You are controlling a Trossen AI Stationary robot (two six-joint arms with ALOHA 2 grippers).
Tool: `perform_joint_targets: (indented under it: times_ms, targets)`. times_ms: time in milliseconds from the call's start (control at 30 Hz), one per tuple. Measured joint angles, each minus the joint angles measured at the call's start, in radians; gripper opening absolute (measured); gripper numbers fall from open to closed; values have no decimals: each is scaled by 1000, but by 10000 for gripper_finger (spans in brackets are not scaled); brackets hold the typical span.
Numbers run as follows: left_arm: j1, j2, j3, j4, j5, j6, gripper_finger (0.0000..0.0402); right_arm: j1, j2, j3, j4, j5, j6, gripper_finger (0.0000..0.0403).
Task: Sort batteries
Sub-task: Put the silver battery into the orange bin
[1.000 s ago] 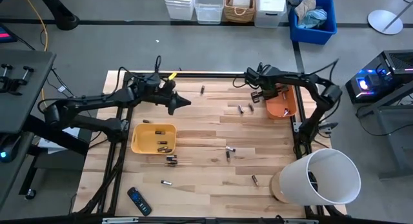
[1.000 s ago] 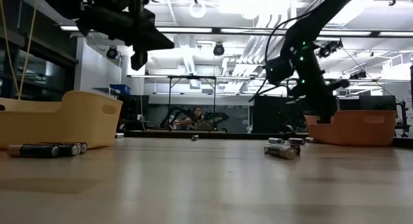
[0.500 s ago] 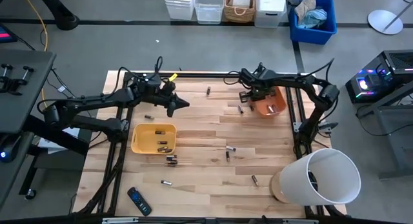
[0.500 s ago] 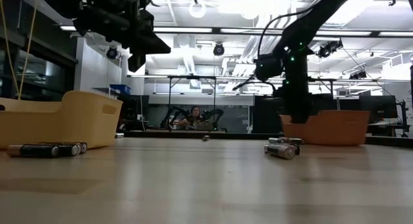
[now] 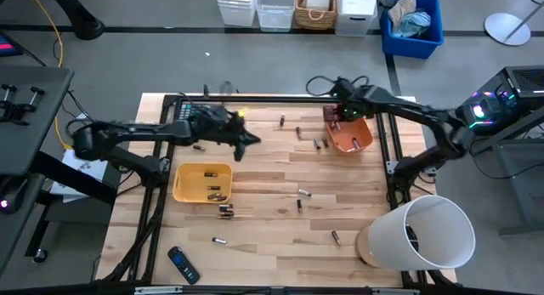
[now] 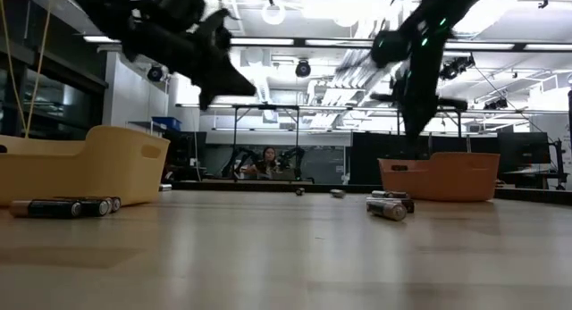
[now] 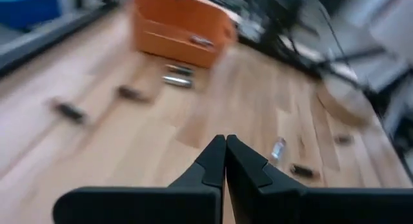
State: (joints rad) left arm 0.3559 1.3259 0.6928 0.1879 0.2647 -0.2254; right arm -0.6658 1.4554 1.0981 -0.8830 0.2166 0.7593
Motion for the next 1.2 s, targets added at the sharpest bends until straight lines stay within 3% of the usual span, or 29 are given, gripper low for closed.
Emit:
perform_joint_targets:
  times_ms: [167,300,633,900,1200]
  targets:
    - [-137,236,156,20,23,208,13,16,-177,0,27,-53,3,0]
    - [-236,433,331,16,16,376,54,75,-283,0,65,-78,30,0]
    - [-334,771,721,-179,46,400,167,190,-349,0,87,-23,138,0]
    - [-337,868,770,-229,30,395,187,218,-336,0,87,-10,94,0]
    - [-343,943,772,-190,-105,438,159,217,-335,0,88,-9,44,0]
